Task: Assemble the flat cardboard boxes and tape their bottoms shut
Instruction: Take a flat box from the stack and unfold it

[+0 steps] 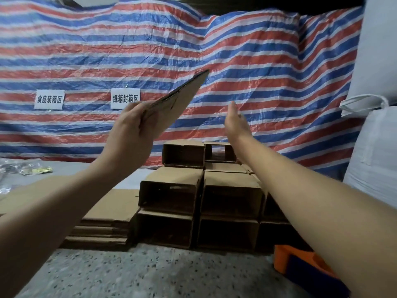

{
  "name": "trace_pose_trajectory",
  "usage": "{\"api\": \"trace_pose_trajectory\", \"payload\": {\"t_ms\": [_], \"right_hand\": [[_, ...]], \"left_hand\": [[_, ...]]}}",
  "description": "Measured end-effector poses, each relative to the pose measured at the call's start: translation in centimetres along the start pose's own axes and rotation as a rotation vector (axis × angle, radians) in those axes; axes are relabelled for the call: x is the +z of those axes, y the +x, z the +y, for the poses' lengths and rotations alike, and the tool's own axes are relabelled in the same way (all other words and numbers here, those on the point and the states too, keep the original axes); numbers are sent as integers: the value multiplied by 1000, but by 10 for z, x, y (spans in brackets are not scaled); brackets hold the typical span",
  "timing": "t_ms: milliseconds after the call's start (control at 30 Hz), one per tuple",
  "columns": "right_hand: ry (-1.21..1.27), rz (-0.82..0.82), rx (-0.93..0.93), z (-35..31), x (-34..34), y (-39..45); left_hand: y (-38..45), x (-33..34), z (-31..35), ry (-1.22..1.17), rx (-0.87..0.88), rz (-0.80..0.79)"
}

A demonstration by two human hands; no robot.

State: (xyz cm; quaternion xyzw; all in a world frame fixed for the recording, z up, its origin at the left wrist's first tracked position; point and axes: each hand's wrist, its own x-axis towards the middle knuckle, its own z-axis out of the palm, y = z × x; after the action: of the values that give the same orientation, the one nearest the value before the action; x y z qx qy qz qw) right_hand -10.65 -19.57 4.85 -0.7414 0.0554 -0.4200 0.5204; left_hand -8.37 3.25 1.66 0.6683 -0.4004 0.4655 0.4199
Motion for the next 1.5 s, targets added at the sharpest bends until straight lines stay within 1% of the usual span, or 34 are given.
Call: {"api": "trace_pose_trajectory", "payload": {"t_ms": [67,167,200,267,333,433,500,533,600,700,733,800,900,1033,1167,1333,1500], "right_hand": [[13,63,-63,-14,-22,8],[11,226,-123,-36,-58,16],[26,239,-138,-42,-69,18],[47,165,-146,-52,-90,17],[0,121,-155,-55,-106,11],[-30,220,-251,-54,-124,4],[9,217,-279,-51,-132,-2],[18,184,-265,-48,-136,-6],[40,67,-179,-36,-140,-15],[136,-116,1,-4,-139,-37],[179,-146,47,9,-138,-44],[241,-154,116,38,-137,-60],[271,-207,191,74,-132,-88],[231,-213,228,107,-123,-117],[203,-183,323,131,-111,-141],[219,-170,331,148,-111,-152],[275,-289,334,143,-118,-140]], "left_hand": [[7,-5,18,-100,-79,-27],[12,-10,40,-267,-198,-78],[12,-11,47,-330,-211,-95],[11,-10,57,-440,-217,-126],[12,-6,61,-540,-246,-158],[15,-3,63,-671,-343,-150],[17,1,61,-728,-432,-109],[17,4,59,-747,-474,-90],[13,11,55,-790,-543,-63],[-5,25,47,-757,-619,-60],[-14,30,42,-745,-642,-70],[-35,39,35,-729,-695,-98],[-66,51,26,-679,-767,-135],[-103,64,10,-643,-847,-170],[-135,71,-5,-584,-918,-230],[-150,77,-10,-585,-883,-234],[-149,82,-15,-549,-880,-178]]}}
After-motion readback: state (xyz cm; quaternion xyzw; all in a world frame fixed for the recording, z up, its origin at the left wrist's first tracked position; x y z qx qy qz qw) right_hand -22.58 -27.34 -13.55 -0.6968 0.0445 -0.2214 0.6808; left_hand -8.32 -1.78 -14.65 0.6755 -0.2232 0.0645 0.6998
